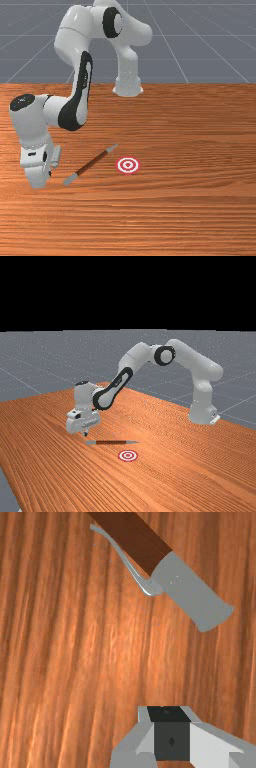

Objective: Pick up the pen and put it to the marker

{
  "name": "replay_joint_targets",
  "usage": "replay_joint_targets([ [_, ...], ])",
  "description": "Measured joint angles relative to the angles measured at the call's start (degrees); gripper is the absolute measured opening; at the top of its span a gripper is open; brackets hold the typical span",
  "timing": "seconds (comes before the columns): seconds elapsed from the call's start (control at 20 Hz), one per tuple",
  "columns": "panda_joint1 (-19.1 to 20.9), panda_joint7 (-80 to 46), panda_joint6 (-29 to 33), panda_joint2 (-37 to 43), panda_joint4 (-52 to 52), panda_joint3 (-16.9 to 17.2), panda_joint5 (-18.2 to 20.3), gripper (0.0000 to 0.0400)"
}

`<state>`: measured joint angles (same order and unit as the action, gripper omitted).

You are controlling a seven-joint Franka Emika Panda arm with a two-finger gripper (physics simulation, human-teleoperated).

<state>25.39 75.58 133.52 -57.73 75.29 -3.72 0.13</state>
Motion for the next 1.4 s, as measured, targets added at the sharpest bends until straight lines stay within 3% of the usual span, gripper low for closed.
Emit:
replay_joint_targets([
  [0.05,3.0,4.0,3.5,-1.3,0.5,-3.8,3.0,0.0050],
  [0.1,3.4,4.7,3.7,-2.9,-2.4,-4.4,3.3,0.0145],
  [0.2,1.7,2.8,7.5,-0.2,2.7,-4.9,3.9,0.0054],
  [0.25,-0.4,0.6,10.0,1.0,4.9,-3.2,2.4,0.0033],
  [0.35,-0.9,0.3,10.2,1.4,5.8,-3.7,2.8,0.0012],
  [0.4,-1.0,0.3,10.1,1.5,6.0,-4.1,3.0,0.0008],
  [0.55,-6.1,-10.0,14.3,4.0,10.8,-0.2,2.8,0.0002],
  [0.7,-10.5,-13.9,16.5,5.8,14.5,-0.1,2.4,0.0000],
  [0.75,-11.0,-12.0,12.8,5.3,12.8,-0.9,1.4,0.0000],
  [0.9,-12.9,-13.5,12.3,5.5,13.1,-0.8,1.2,0.0000],
  [1.0,-13.5,-14.7,16.2,6.4,15.5,-0.8,1.7,0.0000],
  [1.2,-17.5,-18.4,17.1,7.0,16.5,1.9,-0.6,0.0000],
  [1.25,-17.0,-19.0,17.1,7.1,16.7,0.4,1.3,0.0000],
  [1.35,-18.9,-19.8,25.9,8.0,20.7,0.1,1.0,0.0000],
  [1.4,-22.1,-22.9,29.1,8.1,21.7,1.4,0.9,0.0000],
])
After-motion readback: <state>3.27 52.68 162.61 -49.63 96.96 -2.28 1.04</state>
